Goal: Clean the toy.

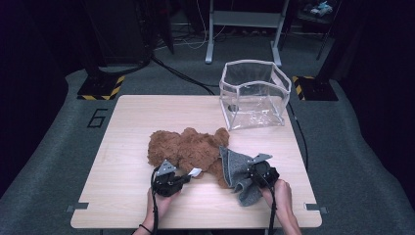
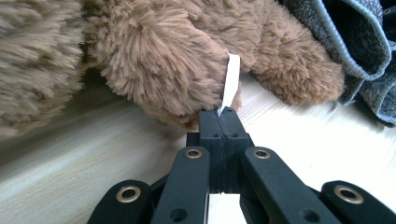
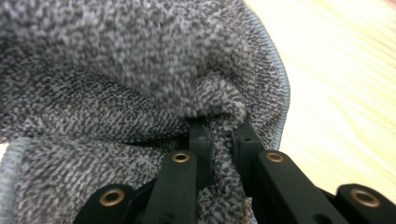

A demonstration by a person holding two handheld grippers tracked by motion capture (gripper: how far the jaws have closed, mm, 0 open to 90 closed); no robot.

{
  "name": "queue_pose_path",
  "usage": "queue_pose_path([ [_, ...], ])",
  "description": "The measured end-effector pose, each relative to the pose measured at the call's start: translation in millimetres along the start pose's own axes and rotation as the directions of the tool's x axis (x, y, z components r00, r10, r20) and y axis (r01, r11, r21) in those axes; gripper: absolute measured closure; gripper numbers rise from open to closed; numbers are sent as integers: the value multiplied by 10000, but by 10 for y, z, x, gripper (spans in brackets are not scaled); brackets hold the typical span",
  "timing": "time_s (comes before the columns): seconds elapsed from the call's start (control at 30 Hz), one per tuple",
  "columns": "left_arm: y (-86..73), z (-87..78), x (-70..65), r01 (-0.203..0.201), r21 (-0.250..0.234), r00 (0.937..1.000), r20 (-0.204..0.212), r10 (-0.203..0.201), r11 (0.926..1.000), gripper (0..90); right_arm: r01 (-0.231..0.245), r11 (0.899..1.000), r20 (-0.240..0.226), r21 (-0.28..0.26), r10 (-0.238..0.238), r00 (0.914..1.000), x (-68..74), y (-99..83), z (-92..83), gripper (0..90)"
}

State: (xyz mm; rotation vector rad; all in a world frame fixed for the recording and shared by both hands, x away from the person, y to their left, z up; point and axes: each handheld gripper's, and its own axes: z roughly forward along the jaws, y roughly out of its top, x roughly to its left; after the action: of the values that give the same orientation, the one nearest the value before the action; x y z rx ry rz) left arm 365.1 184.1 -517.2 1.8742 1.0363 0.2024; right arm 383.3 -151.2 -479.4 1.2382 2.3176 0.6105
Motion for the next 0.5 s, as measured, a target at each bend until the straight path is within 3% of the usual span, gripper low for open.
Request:
queue_pose_path([
  [0.1,0,-8,1,-23,-20,10000,-41,23,10000,900,-71,10000,325,58,69,9994,-87,-60,-21,827],
  [0.27,-10,-47,9,27,-89,10000,-27,-27,10000,900,-954,9949,984,336,917,9909,-379,-248,-90,826],
  [0.3,-12,-50,13,11,-75,10000,-4,-11,10000,900,-1308,9908,990,338,1269,9870,-440,-288,-104,824],
  [0.37,-22,-51,15,12,-34,10000,-35,-12,10000,900,-1528,9876,974,367,1487,9841,-494,-335,-124,811],
  [0.4,-25,-48,15,32,-15,10000,-28,-32,10000,900,-1425,9891,724,367,1396,9876,-511,-351,-117,786],
  [0.5,-31,-39,14,43,117,10000,36,-43,9999,900,-1792,9837,249,110,1789,9836,-538,-362,-111,644],
])
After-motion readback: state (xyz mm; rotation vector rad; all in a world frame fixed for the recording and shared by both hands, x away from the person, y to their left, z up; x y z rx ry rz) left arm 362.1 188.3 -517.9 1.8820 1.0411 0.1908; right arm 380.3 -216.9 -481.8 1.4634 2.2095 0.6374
